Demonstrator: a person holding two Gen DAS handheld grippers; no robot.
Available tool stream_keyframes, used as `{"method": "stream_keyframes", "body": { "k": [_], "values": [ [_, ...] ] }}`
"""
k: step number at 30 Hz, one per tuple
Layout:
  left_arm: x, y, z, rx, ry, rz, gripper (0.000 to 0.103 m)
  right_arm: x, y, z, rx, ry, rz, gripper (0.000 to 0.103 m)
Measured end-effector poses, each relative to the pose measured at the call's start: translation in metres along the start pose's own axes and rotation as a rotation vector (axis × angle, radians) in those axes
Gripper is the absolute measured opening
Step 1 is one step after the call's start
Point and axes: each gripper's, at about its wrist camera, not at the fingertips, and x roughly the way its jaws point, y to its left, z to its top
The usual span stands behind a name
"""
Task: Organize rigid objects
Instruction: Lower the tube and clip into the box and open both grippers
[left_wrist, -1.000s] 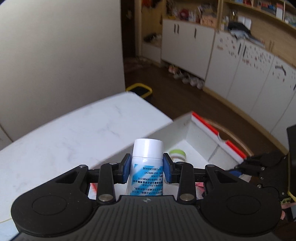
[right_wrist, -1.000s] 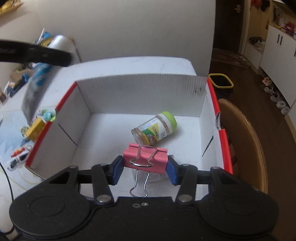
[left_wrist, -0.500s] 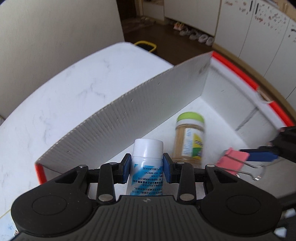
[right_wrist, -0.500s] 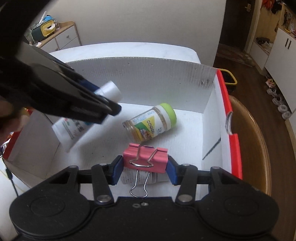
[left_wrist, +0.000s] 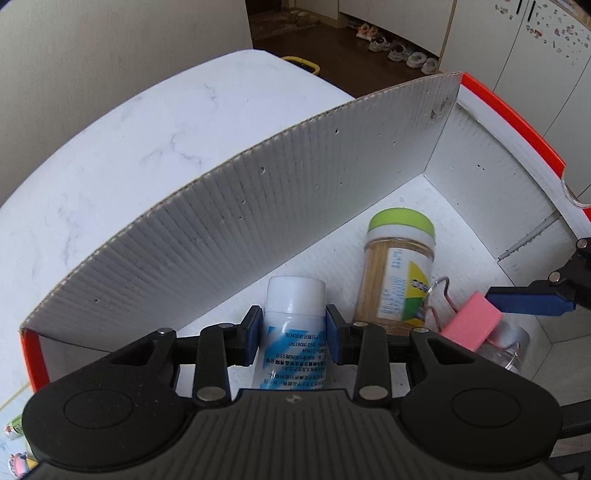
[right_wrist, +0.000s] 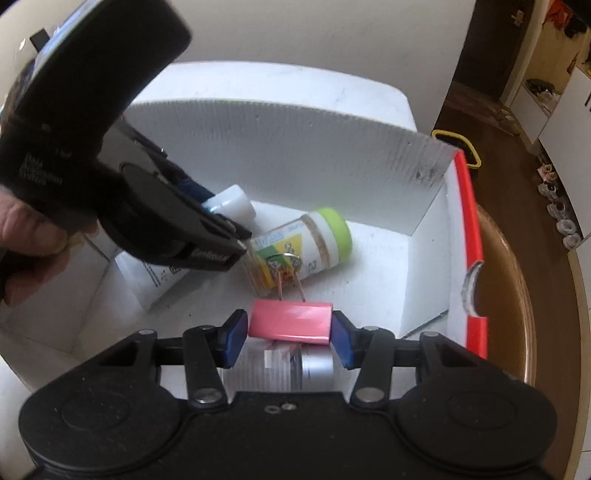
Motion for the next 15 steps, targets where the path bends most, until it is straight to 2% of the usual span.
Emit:
{"method": "stream_keyframes", "body": {
  "k": [9,12,15],
  "values": [
    [0.0,0.003,-0.001,-0.024,0.025,-0.015,0.036,0.002,-0.001,0.0,0.014,0.006,0.022,0.051],
    [-0.002,0.003,-0.001,-0.04,0.021,-0.019,0.038,-0.003,-0.001,-0.003,0.022,-0.008,0.04,0.064],
    [-0.01,0.004,-0.003,-0.055,0.01,-0.03,0.048,-0.008,-0.001,-0.006,0.02,-0.016,0.049,0.066]
  ]
}}
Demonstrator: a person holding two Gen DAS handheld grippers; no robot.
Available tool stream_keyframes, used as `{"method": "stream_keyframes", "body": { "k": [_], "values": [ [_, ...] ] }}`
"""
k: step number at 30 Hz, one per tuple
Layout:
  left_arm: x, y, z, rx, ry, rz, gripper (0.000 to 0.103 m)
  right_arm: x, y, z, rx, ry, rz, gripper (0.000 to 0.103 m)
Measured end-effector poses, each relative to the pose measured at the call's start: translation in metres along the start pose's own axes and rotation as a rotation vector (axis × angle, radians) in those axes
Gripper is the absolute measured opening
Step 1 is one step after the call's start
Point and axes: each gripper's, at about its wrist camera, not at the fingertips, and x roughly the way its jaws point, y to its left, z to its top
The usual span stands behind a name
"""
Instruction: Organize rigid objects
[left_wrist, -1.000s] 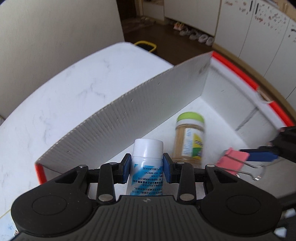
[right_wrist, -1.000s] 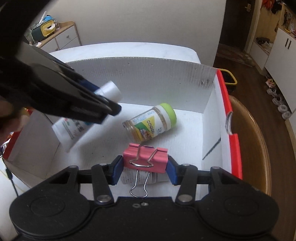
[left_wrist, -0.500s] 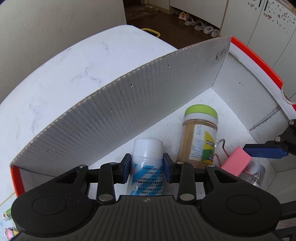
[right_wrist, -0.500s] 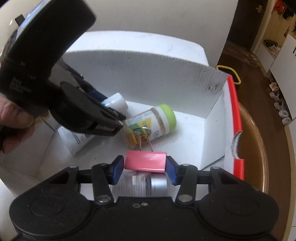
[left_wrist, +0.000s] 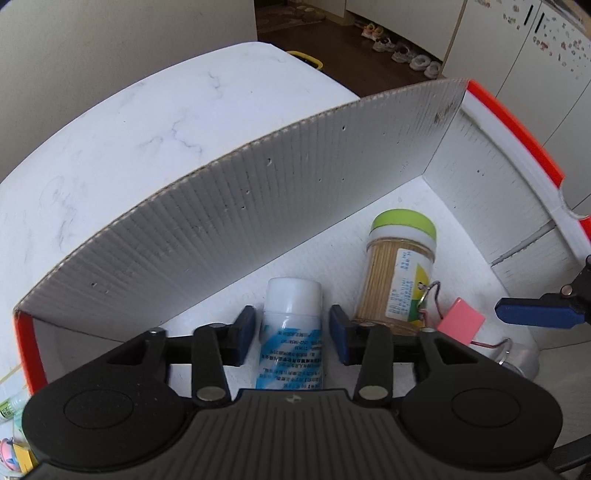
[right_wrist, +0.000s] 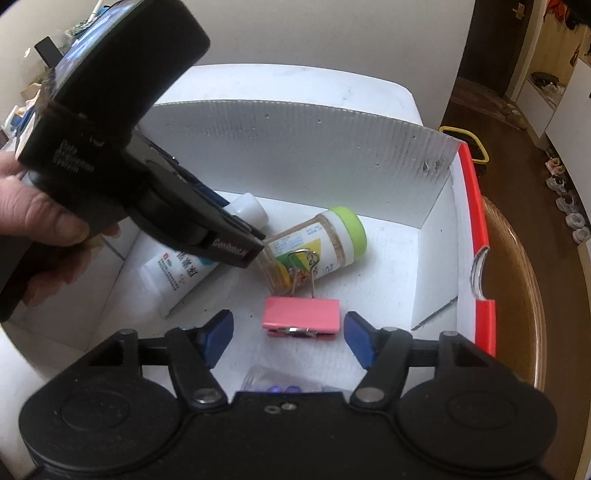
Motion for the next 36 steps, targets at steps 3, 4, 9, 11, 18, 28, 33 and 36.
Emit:
{"method": "stream_keyframes", "body": {
  "k": [3,4,9,11,18,28,33,36],
  "values": [
    [-0.002,-0.002,0.0,0.001,-0.019,-0.007,0.054,-0.005,-0.001,-0.003,0.011,-0.01,0.005,0.066],
    [-0.005,-0.003,-0.002,0.0,-0.027,-0.01,0.054,-0.008,0.0,-0.004,0.015,-0.015,0.006,0.066],
    [-0.029,-0.003,-0.012,-0.007,-0.073,-0.025,0.054,-0.022,0.0,-0.006,0.023,-0.047,0.018,0.066],
    [-0.04,-0.005,-0.016,-0.003,-0.095,-0.022,0.055,-0.027,0.002,-0.007,0.02,-0.064,0.019,0.066],
    [-0.077,-0.01,-0.033,-0.015,-0.173,-0.031,0.055,-0.049,0.008,-0.012,0.016,-0.116,0.039,0.074],
    [-0.122,-0.007,-0.058,-0.045,-0.265,-0.037,0.055,-0.082,0.01,-0.02,0.042,-0.199,0.064,0.079],
    [-0.143,-0.003,-0.078,-0.064,-0.31,-0.023,0.067,-0.094,0.011,-0.024,0.065,-0.234,0.084,0.085],
    [-0.156,0.0,-0.09,-0.074,-0.332,-0.021,0.067,-0.1,0.013,-0.027,0.074,-0.247,0.096,0.088]
  ]
}}
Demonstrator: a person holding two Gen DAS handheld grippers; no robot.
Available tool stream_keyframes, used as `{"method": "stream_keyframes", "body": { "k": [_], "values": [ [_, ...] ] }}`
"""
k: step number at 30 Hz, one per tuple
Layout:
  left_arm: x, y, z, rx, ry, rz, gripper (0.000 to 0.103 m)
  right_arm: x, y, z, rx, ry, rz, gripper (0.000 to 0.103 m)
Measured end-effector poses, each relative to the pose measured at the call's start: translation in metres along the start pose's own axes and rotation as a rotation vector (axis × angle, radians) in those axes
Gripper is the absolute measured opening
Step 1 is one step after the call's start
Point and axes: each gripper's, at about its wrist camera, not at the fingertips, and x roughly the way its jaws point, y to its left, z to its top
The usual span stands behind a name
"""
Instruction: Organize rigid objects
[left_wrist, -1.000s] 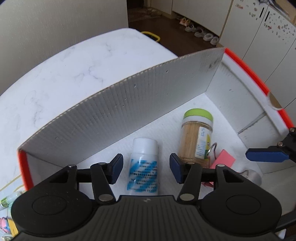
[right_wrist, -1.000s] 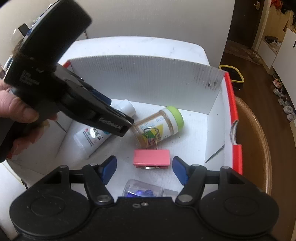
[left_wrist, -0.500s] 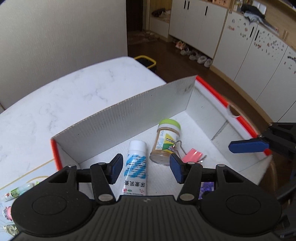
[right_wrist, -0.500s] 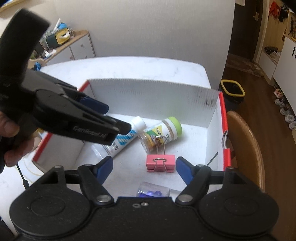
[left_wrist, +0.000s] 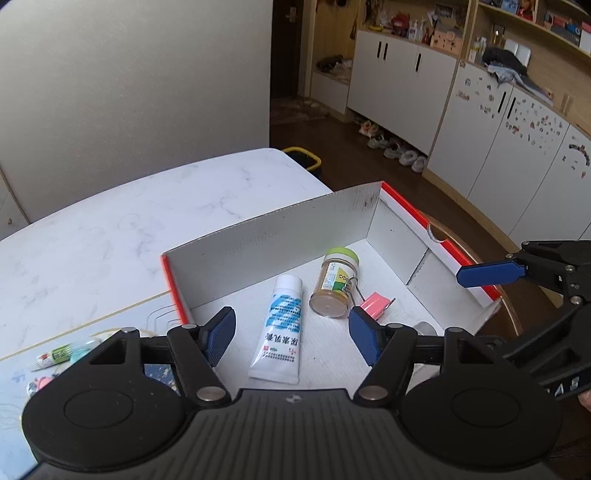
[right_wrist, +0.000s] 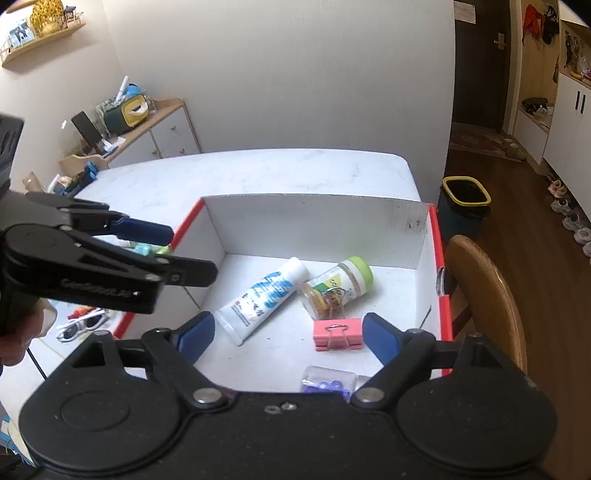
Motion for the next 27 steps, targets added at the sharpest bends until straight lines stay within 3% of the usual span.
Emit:
{"method": "stream_keyframes", "body": {
  "k": [3,6,13,16,23,27],
  "values": [
    [-0.013,0.004,-0.008,-0.009,-0.018,-0.001,0.069,-0.004,0.006,-0.002,0.011,-0.014,0.006,0.091],
    [-0.026,0.009,-0.015,-0.016,-0.046,0.004,0.078,-0.009,0.014,-0.002,0.015,-0.034,0.012,0.093],
    [-0.054,0.032,-0.034,-0.052,-0.084,-0.001,0.078,-0.016,0.037,-0.003,0.03,-0.083,0.028,0.099],
    [-0.064,0.046,-0.043,-0.068,-0.096,0.002,0.084,-0.015,0.048,-0.004,0.042,-0.091,0.034,0.102],
    [-0.084,0.085,-0.069,-0.099,-0.114,0.023,0.084,-0.008,0.085,-0.008,0.046,-0.083,0.031,0.102],
    [-0.096,0.114,-0.084,-0.121,-0.123,0.008,0.094,-0.001,0.109,-0.01,0.053,-0.071,0.041,0.102]
  ]
}}
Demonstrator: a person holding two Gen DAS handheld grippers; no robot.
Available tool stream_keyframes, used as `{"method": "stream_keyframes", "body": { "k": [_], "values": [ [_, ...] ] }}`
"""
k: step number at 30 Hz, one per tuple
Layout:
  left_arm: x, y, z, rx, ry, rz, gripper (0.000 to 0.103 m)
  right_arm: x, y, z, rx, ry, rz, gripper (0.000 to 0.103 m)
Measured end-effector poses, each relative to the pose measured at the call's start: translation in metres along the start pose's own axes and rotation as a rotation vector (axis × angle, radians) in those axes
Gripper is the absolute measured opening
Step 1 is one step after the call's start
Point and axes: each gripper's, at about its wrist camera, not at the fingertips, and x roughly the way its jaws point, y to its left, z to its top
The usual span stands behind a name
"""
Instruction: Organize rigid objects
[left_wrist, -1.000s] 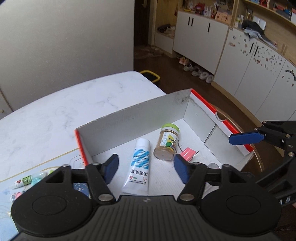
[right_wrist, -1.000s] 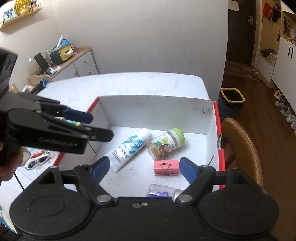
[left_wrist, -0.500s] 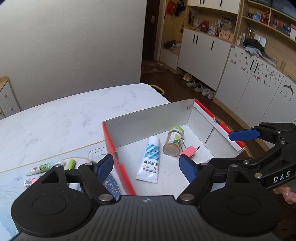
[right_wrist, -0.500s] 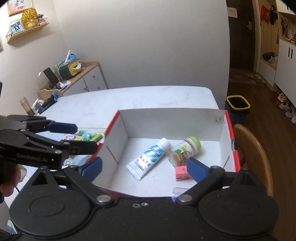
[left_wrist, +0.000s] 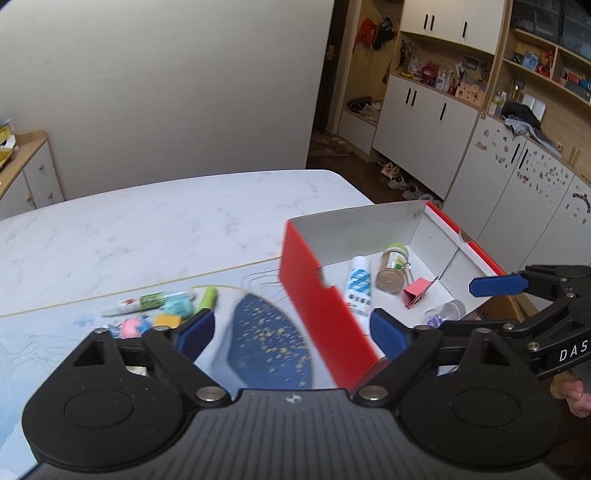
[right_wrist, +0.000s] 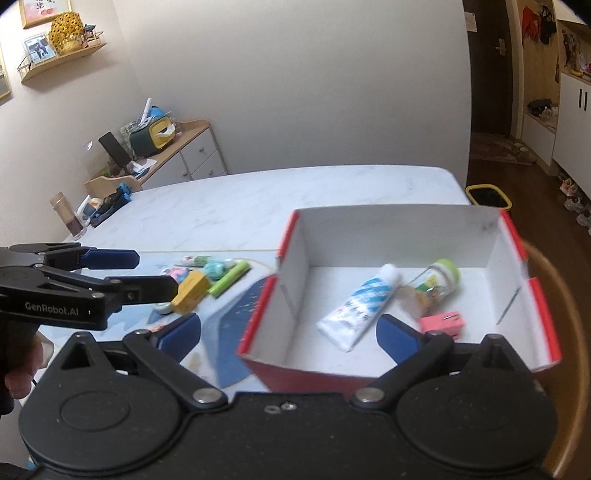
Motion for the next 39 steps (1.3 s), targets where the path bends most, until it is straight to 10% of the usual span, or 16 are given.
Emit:
{"method": "stream_keyframes", "body": {
  "k": [21,39],
  "values": [
    [-0.005,0.13,-0.058,-0.006,0.02,0.052,0.103,0.052,0.109,-0.017,-0.023,0.08,0.0,0.099],
    [0.043,0.153,-0.102,0.103,0.129,-0.041,0.103,0.105,0.152,-0.035,-0.045,0.22,-0.043,0.089]
  ]
}}
